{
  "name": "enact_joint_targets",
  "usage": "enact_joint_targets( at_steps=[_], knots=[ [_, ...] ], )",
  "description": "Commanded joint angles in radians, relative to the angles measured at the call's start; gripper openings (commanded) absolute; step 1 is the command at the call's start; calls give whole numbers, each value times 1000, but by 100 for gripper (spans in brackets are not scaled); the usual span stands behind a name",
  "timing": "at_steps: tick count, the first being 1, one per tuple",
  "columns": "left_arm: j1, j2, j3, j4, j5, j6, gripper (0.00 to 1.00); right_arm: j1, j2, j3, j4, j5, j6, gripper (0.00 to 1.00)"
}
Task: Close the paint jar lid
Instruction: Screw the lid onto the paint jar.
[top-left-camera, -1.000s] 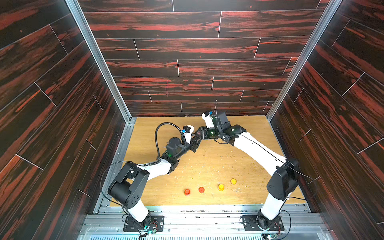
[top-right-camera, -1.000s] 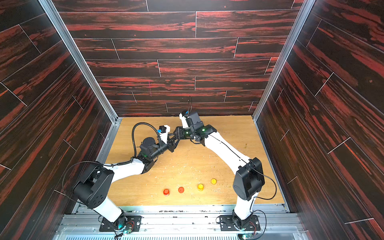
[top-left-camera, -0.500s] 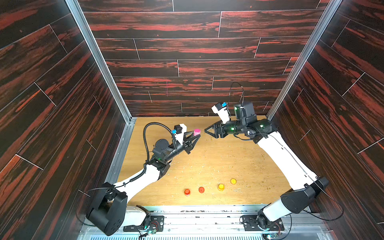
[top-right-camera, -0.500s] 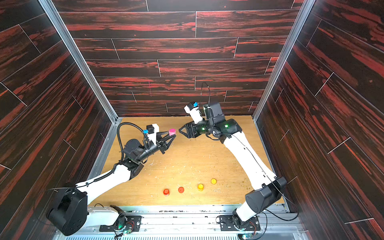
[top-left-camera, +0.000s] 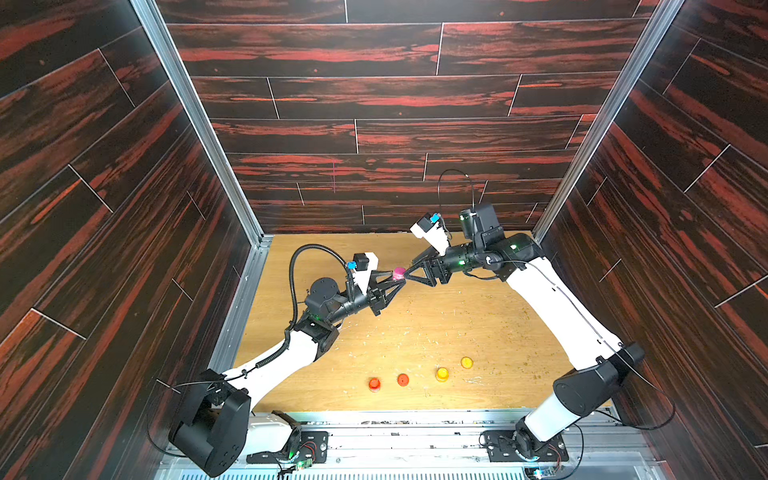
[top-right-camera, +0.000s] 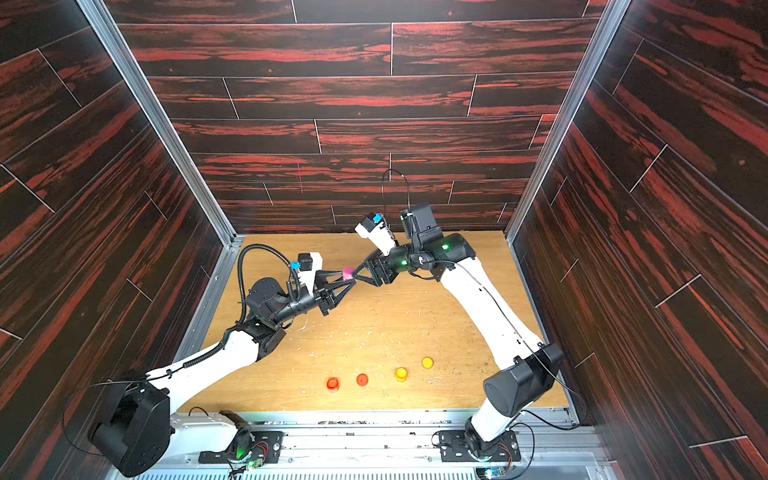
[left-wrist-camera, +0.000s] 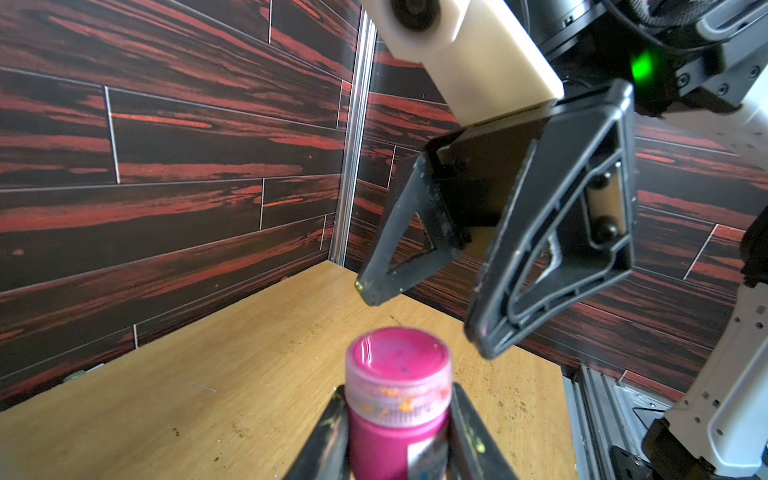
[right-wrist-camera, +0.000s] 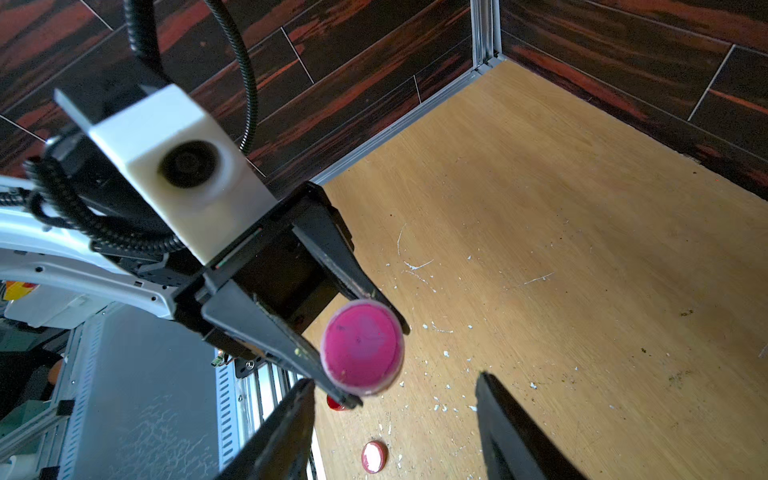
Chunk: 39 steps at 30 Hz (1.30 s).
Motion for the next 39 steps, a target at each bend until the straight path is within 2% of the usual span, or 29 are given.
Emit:
enact_joint_targets(
  at_steps=[1,19,24,30,34,37,39],
  knots=[
    [3,-16,15,9,29,-6,12,3,24,21,-13,-32,-20,65],
    [3,-7,32,-25,37,11,12,31,77,44,15,-56,3,57],
    [3,-3,36,-27,36,12,12,39,85,47,12,-48,4,51],
    [3,3,39,-27,33,13,12,54,96,41,15,-29,18,39],
    [3,17,51,-26,5,23,12,81,109,15,56,32,75,35],
    [-7,48,73,-24,-84,64,13,118,120,-35,160,144,215,34],
    [-20,85,88,10,-176,84,13,154,142,-50,237,271,343,33]
  ],
)
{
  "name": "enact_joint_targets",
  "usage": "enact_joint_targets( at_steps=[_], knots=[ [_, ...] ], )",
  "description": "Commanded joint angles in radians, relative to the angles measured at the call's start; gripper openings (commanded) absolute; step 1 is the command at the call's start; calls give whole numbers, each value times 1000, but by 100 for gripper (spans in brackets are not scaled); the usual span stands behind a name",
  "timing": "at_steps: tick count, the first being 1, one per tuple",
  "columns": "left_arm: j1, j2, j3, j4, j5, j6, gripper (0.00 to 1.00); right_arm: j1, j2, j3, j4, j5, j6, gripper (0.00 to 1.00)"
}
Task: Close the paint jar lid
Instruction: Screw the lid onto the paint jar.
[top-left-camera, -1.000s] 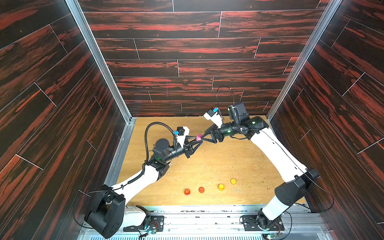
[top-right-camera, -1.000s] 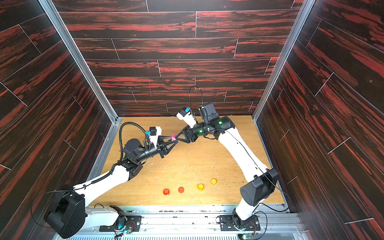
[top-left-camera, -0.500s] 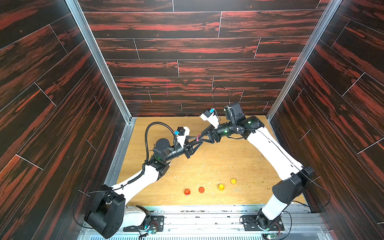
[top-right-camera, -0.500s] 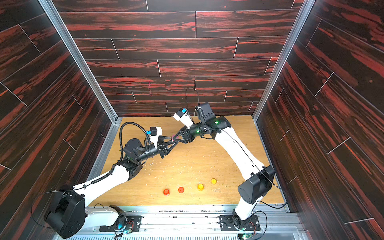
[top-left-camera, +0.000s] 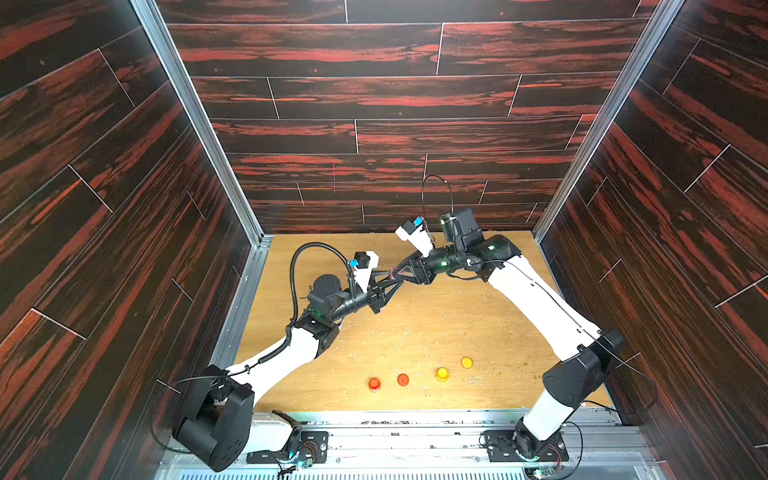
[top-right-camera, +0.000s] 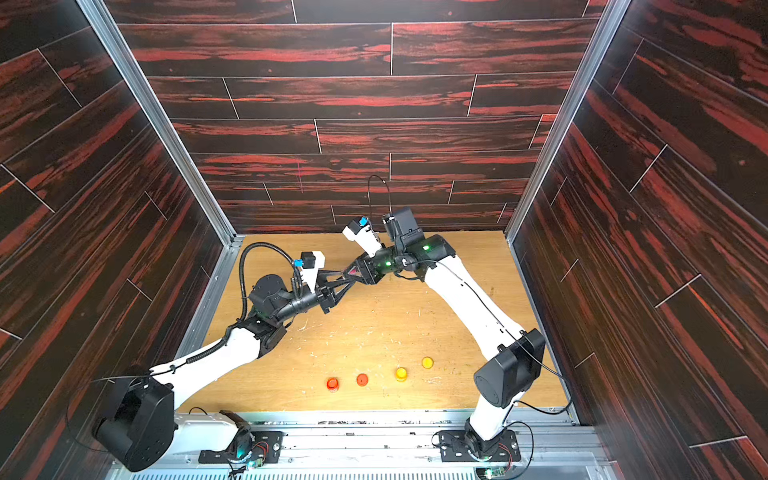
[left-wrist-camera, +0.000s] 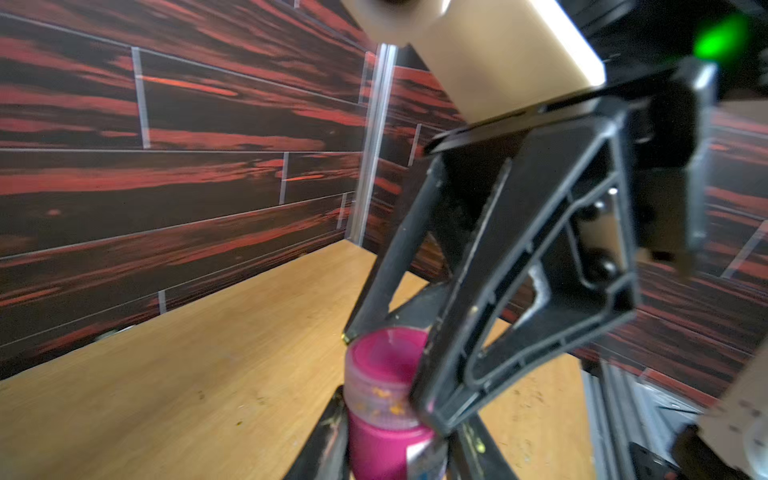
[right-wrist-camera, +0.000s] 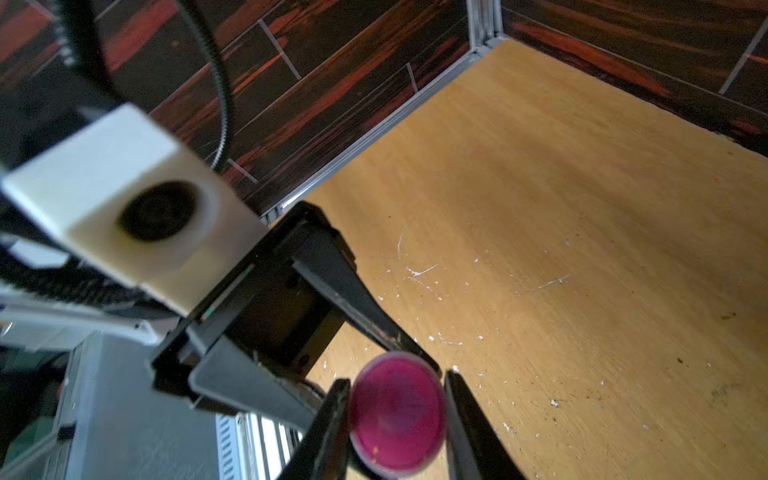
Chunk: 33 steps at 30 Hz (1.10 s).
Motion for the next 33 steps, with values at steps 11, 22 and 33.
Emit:
enact_joint_targets(
  at_steps=[11,22,33],
  knots=[
    [-40,206,113,275,-290,33,13,129,124,40,124,419,411,49],
    [11,-2,6,127,-13,-14,13,2,-103,-8,-53,37,-23,65],
    [11,-72,14,39,157,-45,10,-17,-55,146,-233,-107,-239,65]
  ],
)
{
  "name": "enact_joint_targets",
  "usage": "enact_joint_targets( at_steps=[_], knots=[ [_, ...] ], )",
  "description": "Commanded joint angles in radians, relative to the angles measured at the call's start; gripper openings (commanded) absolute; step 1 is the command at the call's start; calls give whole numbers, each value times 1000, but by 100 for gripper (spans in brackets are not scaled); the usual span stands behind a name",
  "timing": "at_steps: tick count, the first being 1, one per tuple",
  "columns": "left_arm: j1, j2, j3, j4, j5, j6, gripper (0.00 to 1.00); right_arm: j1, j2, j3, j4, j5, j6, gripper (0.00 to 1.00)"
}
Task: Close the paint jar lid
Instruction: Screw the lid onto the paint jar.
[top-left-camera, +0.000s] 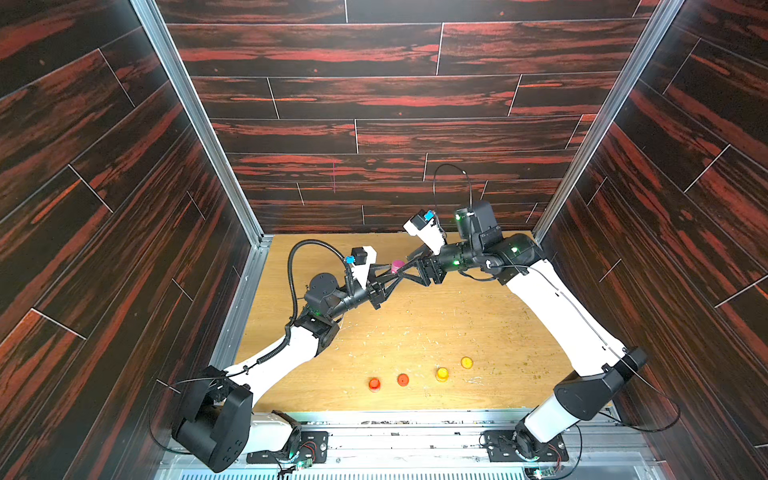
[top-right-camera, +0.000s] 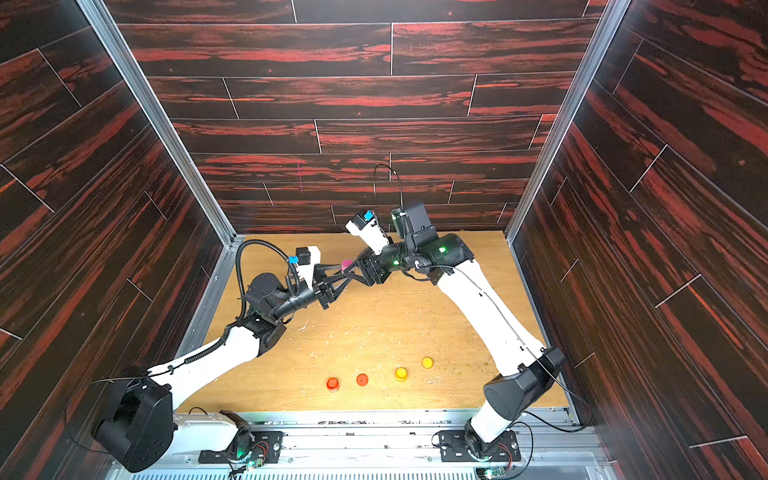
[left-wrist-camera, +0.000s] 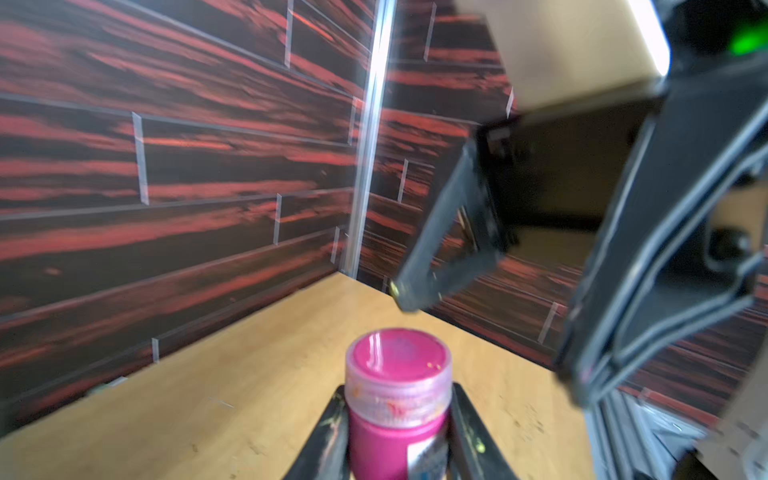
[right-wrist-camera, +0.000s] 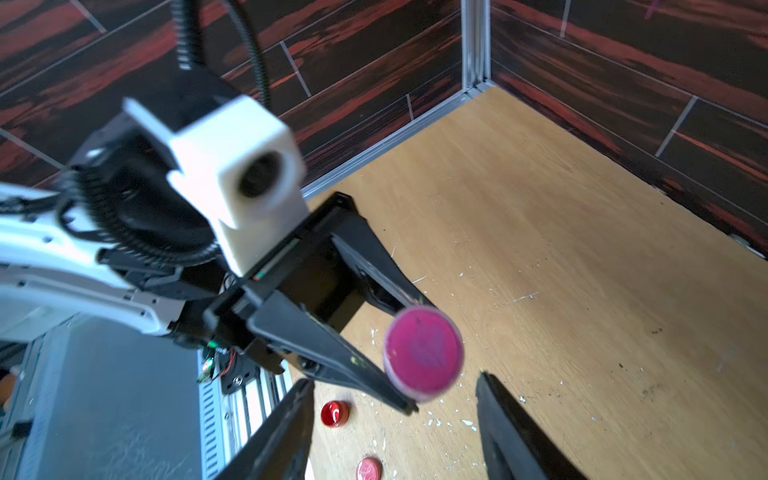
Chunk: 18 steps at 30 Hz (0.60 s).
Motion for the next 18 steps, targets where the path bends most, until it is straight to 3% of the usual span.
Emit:
enact_joint_targets(
  at_steps=[1,14,18],
  knots=[
    [0,-45,-3,-19,77,-11,10,-7,34,45,-83,-75,-82,65],
    [-1,-56,-5,-18,81,-7,10,-10,98,78,-99,-63,-80,61],
    [-1,-54,-6,-22,81,-1,10,-10,105,75,-91,-76,-75,55]
  ],
)
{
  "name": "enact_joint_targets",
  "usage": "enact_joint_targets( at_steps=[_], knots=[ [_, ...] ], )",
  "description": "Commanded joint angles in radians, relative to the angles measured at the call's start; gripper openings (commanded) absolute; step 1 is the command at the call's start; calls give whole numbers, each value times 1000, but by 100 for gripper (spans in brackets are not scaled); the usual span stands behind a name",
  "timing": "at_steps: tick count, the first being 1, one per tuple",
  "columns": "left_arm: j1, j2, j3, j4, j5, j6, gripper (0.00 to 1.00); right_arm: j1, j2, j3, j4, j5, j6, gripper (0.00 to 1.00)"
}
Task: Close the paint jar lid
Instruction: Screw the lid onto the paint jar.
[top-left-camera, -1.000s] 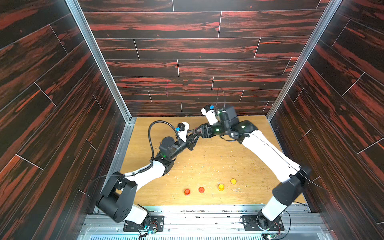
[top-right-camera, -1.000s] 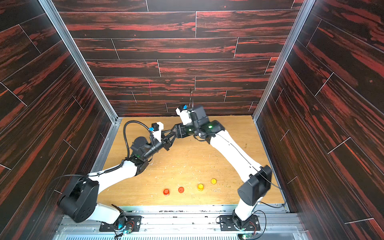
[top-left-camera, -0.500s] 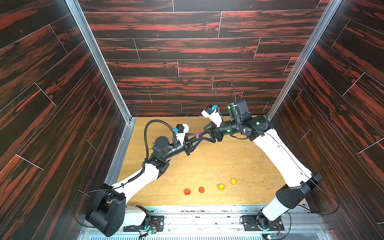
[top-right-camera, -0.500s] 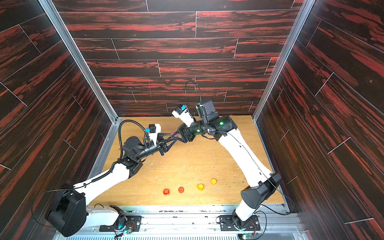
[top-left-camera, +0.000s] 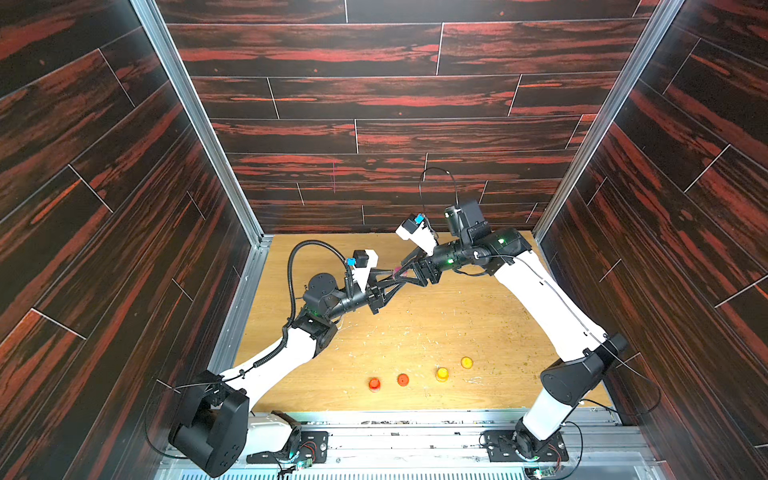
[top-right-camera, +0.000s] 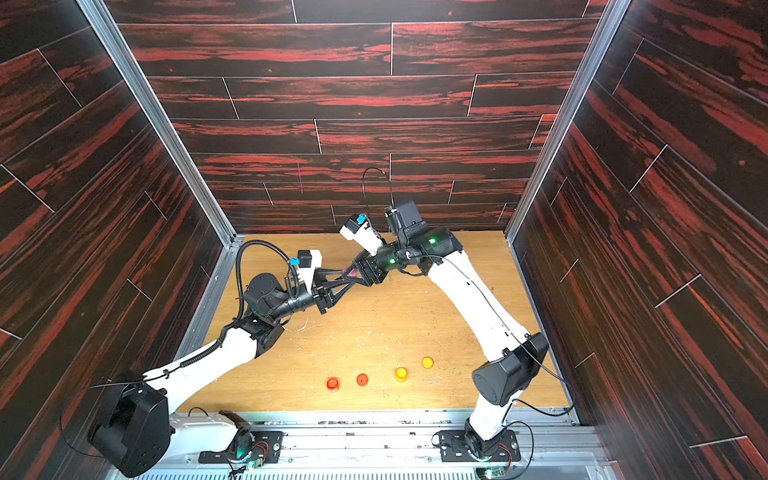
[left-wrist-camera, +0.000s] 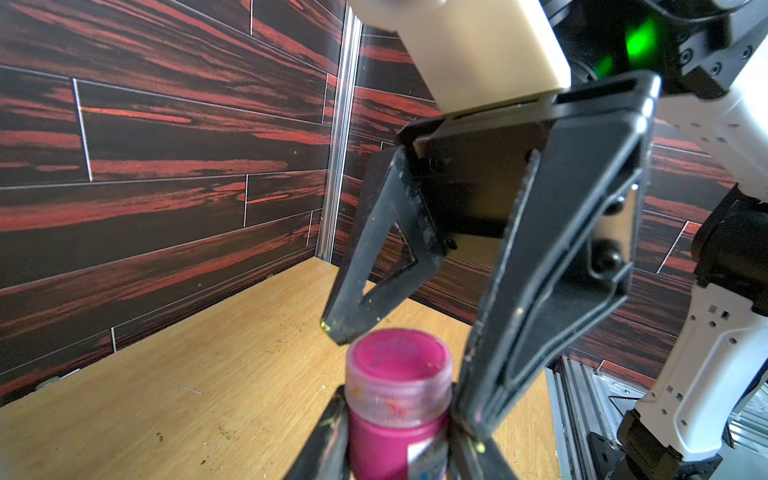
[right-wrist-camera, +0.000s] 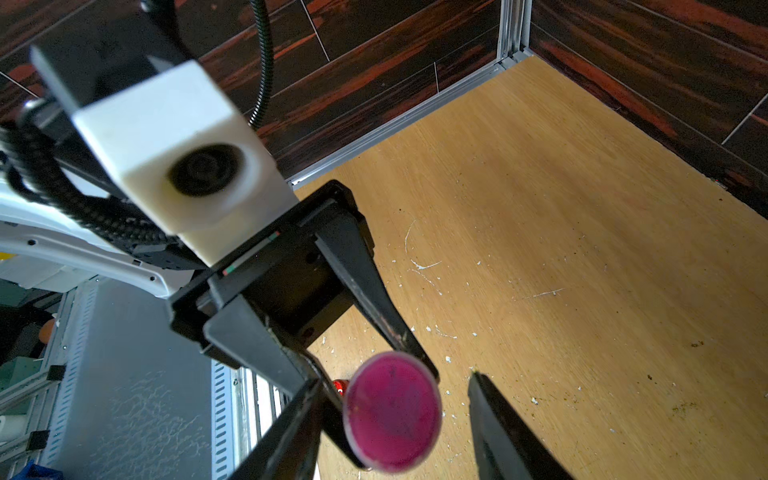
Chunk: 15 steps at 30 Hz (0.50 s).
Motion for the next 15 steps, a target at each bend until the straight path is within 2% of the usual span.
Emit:
enact_joint_targets(
  at_steps=[1,10,15],
  knots=[
    [-1,-31,0,15,18,8,10,-4,19,18,-20,-27,-2,53],
    [-1,-28,7,7,12,11,10,-4,35,-6,2,-61,24,36],
    [-4,-14,23,-3,-27,32,10,5,35,-50,54,-63,86,32]
  ],
)
